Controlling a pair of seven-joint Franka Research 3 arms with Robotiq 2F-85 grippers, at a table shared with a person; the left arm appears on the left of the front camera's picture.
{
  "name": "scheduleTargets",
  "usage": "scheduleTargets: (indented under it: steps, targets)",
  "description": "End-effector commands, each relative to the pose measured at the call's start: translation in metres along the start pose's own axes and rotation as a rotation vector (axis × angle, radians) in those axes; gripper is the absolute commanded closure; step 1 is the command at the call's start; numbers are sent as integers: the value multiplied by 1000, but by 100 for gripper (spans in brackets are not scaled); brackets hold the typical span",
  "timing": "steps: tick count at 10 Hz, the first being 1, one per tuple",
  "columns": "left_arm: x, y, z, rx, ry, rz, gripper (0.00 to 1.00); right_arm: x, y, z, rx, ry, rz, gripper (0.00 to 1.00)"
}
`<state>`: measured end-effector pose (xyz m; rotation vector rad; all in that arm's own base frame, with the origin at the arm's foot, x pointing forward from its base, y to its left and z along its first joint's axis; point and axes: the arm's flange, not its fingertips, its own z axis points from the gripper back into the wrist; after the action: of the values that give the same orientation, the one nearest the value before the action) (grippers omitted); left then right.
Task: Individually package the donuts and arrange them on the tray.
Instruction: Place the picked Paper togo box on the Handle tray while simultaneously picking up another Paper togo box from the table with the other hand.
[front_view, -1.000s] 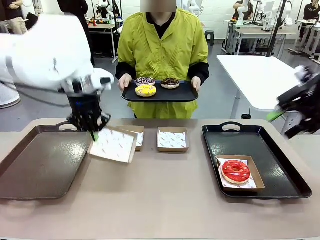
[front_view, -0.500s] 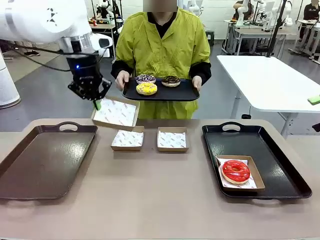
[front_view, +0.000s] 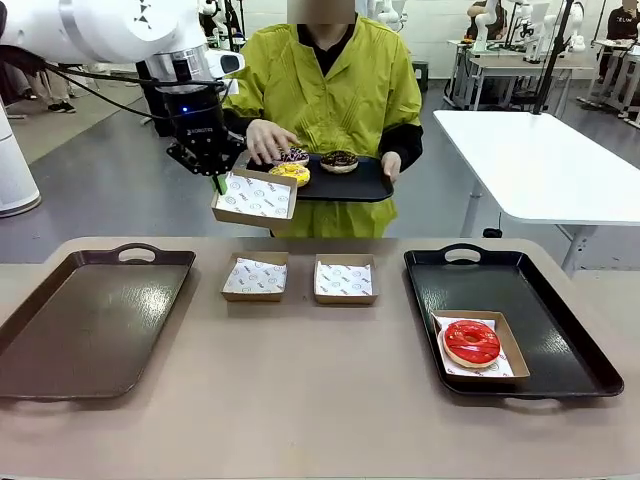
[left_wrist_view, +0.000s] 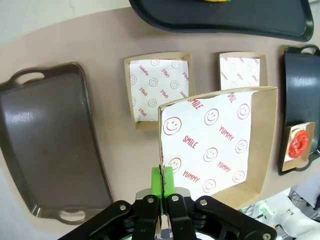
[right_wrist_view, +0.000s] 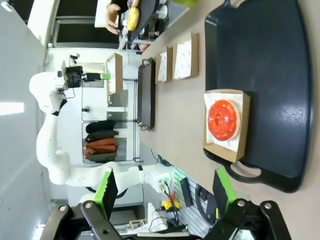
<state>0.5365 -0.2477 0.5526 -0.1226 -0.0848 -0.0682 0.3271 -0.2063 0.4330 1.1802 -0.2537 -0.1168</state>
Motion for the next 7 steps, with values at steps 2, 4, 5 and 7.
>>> scheduleTargets:
  steps: [2, 4, 5, 7]
  targets:
    - [21, -4, -7, 44, 29, -13, 100, -3, -1, -13, -9, -66, 53, 0]
    - [8, 0, -7, 2, 18, 1, 100, -3, -5, -3, -4, -25, 25, 0]
    - [8, 0, -7, 2, 18, 1, 100, -3, -5, -3, -4, -25, 25, 0]
    - [8, 0, -7, 2, 18, 1, 100, -3, -5, -3, -4, -25, 25, 0]
